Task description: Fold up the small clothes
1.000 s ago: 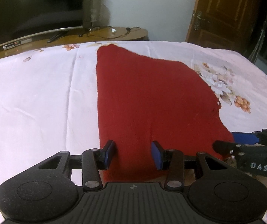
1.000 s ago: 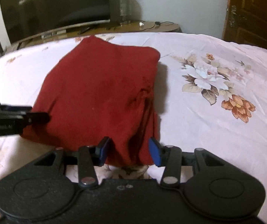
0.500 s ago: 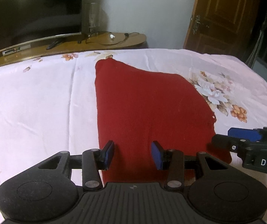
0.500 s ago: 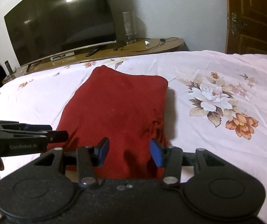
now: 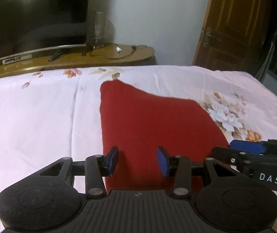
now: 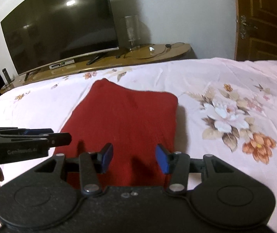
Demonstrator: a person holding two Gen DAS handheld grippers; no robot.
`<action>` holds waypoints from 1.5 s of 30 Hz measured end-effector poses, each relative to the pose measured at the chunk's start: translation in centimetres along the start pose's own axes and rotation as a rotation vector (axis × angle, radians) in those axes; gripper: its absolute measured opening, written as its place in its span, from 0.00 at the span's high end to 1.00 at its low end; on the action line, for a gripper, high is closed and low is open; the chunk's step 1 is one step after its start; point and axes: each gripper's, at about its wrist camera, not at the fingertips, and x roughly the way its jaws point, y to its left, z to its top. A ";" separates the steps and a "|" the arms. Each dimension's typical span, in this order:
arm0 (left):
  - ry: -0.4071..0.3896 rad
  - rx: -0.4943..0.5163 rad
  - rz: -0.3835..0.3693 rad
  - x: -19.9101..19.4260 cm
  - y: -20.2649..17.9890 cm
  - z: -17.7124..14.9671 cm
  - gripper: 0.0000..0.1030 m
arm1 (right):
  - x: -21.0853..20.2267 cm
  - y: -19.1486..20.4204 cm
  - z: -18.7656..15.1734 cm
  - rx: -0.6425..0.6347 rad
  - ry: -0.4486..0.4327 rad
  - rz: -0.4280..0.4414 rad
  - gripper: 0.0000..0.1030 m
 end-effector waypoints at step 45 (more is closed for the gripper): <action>0.076 -0.120 -0.022 7.0 3.9 2.2 0.33 | 7.5 -3.4 2.5 0.048 0.100 0.005 0.23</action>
